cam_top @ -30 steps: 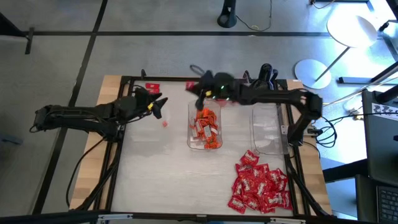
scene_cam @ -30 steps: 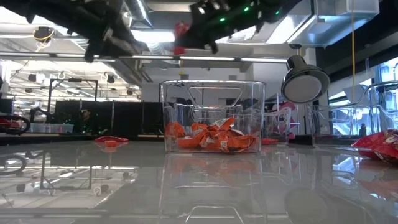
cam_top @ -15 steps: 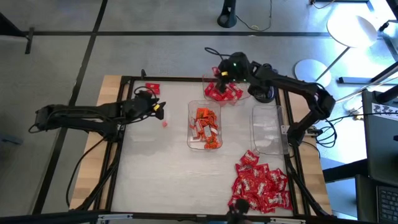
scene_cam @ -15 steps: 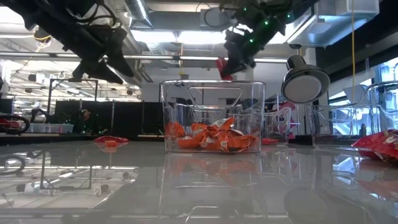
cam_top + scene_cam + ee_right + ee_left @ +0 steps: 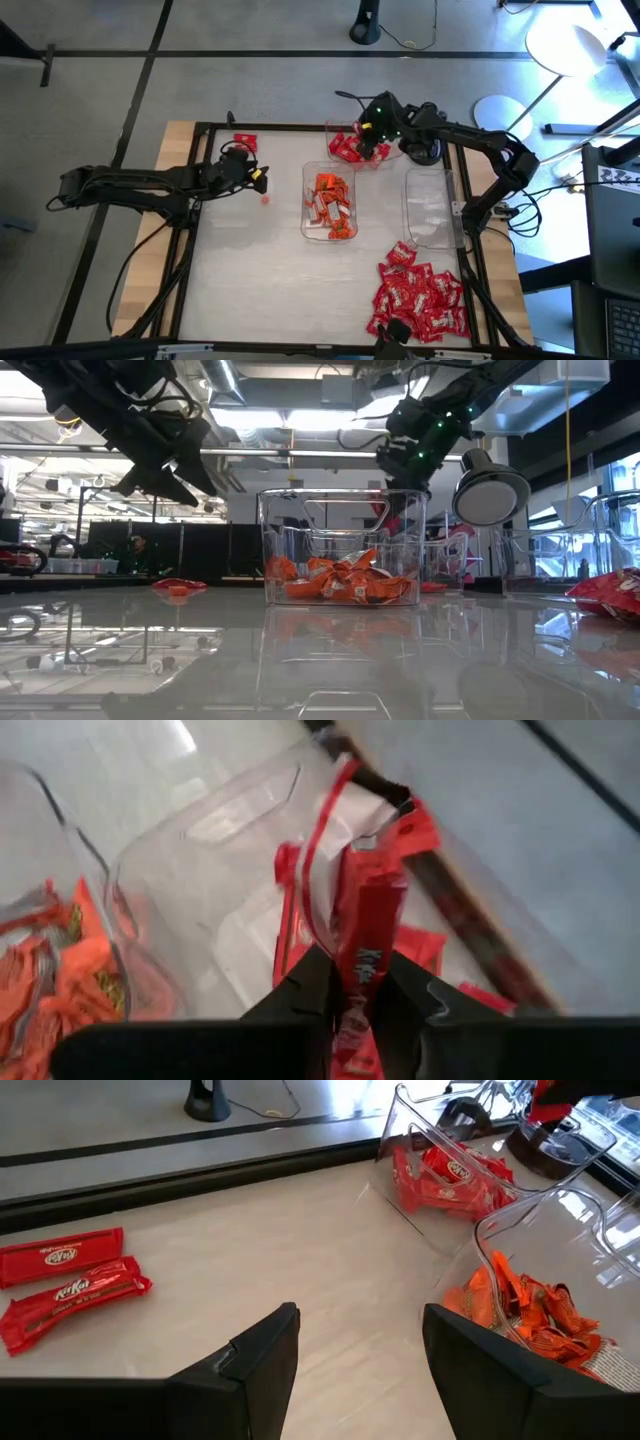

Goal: Sort candy
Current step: Put the red chocolate into the top transparent bin

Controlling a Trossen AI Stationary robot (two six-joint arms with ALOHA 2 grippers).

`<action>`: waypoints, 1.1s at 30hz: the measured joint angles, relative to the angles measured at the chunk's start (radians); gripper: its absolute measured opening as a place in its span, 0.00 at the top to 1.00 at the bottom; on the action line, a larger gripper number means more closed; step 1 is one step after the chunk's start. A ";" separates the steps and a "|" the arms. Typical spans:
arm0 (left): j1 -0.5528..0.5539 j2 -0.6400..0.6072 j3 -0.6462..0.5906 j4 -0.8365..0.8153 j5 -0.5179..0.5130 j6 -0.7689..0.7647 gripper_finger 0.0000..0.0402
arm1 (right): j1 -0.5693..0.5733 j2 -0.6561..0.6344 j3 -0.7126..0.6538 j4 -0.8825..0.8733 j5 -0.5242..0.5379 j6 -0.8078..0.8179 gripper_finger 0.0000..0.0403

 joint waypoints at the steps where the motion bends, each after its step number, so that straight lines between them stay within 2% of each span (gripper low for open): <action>1: 0.000 0.000 0.000 0.001 0.000 0.000 0.50 | 0.000 0.000 -0.006 -0.001 0.000 0.001 0.85; 5: 0.000 0.000 0.000 0.001 0.000 0.000 0.50 | -0.002 0.000 -0.014 -0.004 0.001 0.012 0.74; 10: 0.000 0.000 0.000 0.000 0.000 0.022 0.50 | -0.001 0.000 -0.014 -0.004 0.014 0.027 0.53; 13: 0.000 0.000 0.000 0.001 0.000 0.019 0.50 | 0.000 0.000 -0.014 -0.007 -0.022 0.030 0.43; 16: 0.000 0.000 0.000 0.016 -0.002 0.042 0.50 | 0.000 0.000 -0.014 -0.007 -0.103 0.037 0.37; 20: 0.051 0.001 0.000 0.035 -0.002 0.079 0.45 | 0.024 0.000 -0.014 0.012 -0.149 0.042 0.33; 25: 0.193 0.042 0.000 0.039 0.055 0.077 0.32 | 0.067 0.000 -0.014 0.063 -0.149 0.033 0.32; 29: 0.359 0.129 0.038 -0.002 0.150 0.077 0.23 | 0.093 0.000 -0.014 0.095 -0.134 0.027 0.32; 33: 0.501 0.262 0.139 -0.105 0.177 0.143 0.20 | 0.106 0.000 -0.014 0.099 -0.105 0.026 0.32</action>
